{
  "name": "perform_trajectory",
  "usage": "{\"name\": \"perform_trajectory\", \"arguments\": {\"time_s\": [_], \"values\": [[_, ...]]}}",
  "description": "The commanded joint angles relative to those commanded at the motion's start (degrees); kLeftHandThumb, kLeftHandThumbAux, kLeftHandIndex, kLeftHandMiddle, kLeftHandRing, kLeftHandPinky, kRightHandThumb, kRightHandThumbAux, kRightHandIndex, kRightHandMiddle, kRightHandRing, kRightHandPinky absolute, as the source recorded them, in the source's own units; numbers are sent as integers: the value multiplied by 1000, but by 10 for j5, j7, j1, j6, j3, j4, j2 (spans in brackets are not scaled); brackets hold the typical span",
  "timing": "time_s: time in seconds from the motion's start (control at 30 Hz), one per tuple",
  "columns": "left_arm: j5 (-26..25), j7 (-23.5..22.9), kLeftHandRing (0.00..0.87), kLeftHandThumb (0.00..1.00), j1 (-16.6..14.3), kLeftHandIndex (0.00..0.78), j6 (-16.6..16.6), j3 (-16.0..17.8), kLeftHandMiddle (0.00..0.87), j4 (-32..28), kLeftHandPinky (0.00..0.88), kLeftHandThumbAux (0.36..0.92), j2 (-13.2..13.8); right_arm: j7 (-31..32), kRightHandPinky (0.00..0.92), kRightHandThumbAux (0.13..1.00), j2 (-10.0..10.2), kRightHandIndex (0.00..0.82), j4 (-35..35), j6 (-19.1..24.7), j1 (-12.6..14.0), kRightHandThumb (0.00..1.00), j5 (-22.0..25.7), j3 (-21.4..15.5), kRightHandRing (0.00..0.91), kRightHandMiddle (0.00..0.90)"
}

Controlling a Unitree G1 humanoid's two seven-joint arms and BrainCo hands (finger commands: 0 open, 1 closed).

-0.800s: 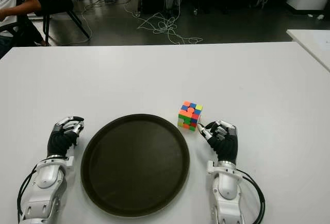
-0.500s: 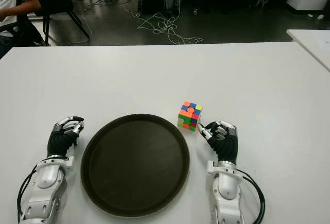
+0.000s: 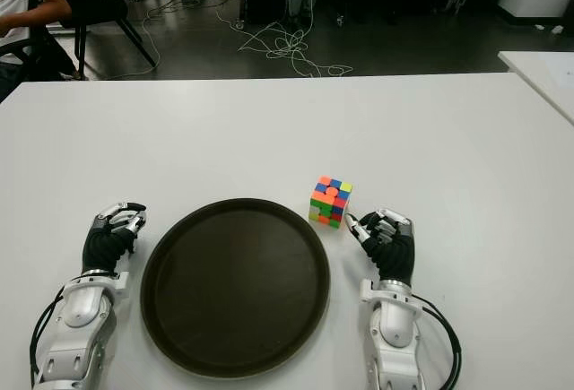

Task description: Pick up the Rubik's Cube and put it in the plate

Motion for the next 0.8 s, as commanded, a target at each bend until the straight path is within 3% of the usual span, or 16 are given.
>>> {"name": "perform_trajectory", "arguments": {"time_s": [0.6, 0.8], "values": [[5, -1, 817, 711, -3, 444, 2, -2, 810, 1, 810, 704, 3, 11, 842, 848, 1, 763, -3, -1, -4, 215, 21, -1, 842, 834], [3, -4, 821, 710, 0, 444, 4, -3, 813, -3, 813, 704, 3, -27, 842, 848, 1, 735, -11, 12, -5, 133, -18, -2, 844, 832]]}}
